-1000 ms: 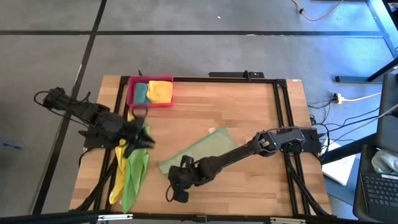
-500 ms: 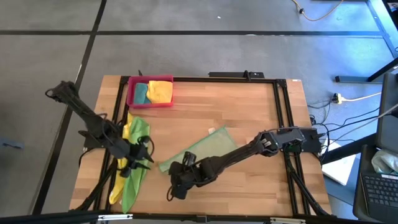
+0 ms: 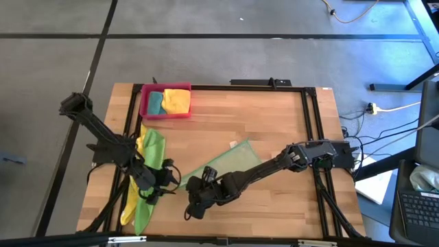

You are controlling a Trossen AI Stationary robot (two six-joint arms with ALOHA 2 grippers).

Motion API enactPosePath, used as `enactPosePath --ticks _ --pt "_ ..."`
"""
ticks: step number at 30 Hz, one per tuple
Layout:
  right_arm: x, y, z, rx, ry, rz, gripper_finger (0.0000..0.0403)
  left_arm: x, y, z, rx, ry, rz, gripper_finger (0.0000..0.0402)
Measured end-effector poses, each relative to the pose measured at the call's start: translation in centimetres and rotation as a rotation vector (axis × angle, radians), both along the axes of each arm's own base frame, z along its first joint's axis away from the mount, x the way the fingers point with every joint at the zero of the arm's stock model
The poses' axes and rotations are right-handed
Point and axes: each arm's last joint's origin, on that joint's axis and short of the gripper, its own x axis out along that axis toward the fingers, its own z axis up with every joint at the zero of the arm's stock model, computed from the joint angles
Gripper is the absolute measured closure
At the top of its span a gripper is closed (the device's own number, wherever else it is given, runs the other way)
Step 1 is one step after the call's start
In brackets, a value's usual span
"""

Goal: Fold microfiber towels
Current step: Fold the light green microfiber towel

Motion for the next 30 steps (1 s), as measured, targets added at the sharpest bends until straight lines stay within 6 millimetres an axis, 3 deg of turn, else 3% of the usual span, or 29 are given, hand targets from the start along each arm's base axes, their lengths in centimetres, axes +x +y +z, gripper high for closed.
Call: enactPosePath --ticks 14,20,30 --pt "-0.3 0.3 0.3 0.0 -0.001 0.008 0.0391 1.8 -1.1 -3.5 -0.01 0.08 0.18 0.0232" --pt "-0.8 0.4 1.2 -0.007 -0.004 0.009 0.0391 2.5 -0.6 -3.7 -0.039 0.078 0.261 0.0232" --pt "-0.9 0.4 1.2 -0.042 -0.01 -0.015 0.0391 3.1 -0.9 -3.9 -0.055 0.057 0.21 0.0233"
